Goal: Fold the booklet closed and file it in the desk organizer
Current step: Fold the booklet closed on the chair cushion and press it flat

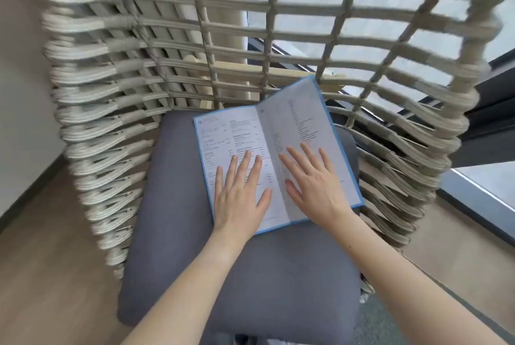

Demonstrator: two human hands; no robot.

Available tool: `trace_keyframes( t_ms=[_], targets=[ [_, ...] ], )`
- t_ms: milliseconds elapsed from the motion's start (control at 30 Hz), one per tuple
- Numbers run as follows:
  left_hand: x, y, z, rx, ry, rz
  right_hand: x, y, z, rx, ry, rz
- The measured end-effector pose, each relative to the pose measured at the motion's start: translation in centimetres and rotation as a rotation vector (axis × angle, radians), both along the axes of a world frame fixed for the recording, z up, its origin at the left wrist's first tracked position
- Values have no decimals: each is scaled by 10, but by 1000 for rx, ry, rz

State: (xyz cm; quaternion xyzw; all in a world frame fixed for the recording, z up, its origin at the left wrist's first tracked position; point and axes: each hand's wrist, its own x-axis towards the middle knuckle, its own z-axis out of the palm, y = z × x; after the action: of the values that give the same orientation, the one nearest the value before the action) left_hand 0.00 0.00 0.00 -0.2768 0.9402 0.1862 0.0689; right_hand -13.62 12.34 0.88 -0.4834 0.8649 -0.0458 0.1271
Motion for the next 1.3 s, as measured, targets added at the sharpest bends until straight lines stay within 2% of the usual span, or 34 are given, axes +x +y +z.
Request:
trace_keyframes(
  t_ms=[267, 433, 500, 600, 700, 800, 900, 1067, 1200, 1300],
  targets=[
    [4, 4, -86, -127, 5, -24, -10, 7, -83, -39, 37, 26],
    [4, 3, -87, -131, 18, -26, -8, 6, -87, -75, 37, 15],
    [7, -1, -82, -107, -1, -39, -12, 9, -80, -31, 31, -5],
    [22, -13, -72, -91, -42, 61, -26, 18, -69, 79, 53, -224],
    [44, -22, -61, -41, -10, 273, -31, 34, -60, 98, -20, -493],
    [53, -25, -55, 102, 53, 406, -23, 43, -52, 66, -85, -527],
    [61, -32, -53, 158, 99, 369, -2, 49, -47, -18, -144, -550],
    [85, -47, -46, 241, 44, 298, 56, 70, -49, -95, -129, -597],
    [115, -50, -40, 232, -41, 197, 113, 91, -48, -44, -138, -626],
    [128, -51, -35, 194, -111, 158, 131, 96, -41, 76, -31, -585]
  ],
)
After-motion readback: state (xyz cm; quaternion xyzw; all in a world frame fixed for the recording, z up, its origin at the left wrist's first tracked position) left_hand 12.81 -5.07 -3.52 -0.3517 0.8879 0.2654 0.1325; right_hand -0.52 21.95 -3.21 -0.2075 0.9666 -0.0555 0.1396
